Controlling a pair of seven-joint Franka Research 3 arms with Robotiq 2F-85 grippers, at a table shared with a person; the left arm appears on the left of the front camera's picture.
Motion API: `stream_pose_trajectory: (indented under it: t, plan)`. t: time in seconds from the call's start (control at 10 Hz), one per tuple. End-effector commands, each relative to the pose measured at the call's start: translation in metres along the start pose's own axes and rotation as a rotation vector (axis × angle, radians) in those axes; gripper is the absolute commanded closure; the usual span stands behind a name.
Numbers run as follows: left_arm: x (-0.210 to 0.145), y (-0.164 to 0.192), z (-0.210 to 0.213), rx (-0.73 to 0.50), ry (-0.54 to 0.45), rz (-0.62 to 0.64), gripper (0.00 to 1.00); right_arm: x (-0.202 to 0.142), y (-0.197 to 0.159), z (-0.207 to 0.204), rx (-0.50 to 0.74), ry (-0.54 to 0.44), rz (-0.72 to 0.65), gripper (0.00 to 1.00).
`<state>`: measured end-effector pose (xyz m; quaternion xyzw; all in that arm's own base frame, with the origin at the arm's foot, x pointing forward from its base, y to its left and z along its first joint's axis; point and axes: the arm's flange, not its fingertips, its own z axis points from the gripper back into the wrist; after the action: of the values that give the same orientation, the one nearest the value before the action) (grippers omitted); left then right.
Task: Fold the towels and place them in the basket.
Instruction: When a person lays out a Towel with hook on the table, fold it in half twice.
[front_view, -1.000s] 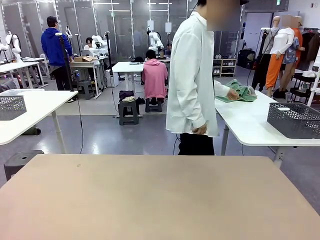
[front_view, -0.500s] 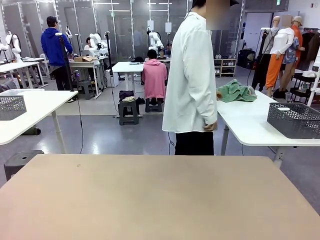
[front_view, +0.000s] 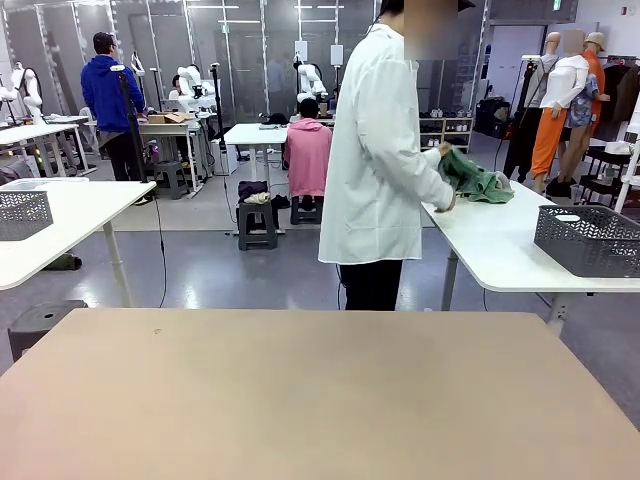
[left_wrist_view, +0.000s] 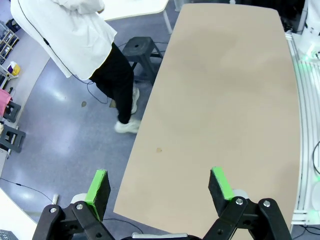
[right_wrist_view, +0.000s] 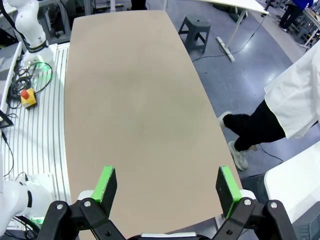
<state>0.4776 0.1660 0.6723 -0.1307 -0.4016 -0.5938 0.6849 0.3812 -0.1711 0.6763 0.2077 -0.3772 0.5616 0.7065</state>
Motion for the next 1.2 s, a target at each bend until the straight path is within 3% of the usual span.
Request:
stream_pose_trajectory:
  t: [0.0,1.1]
  plan:
    - [0.0002,0.0004,0.001,0.006,-0.012,0.006,0.0,-0.0002,0.0002,0.0,0.001,-0.004,0.001,0.0]
    - [0.0002,0.0004,0.001,0.006,-0.012,0.006,0.0,-0.0002,0.0002,0.0,0.001,-0.004,0.001,0.0]
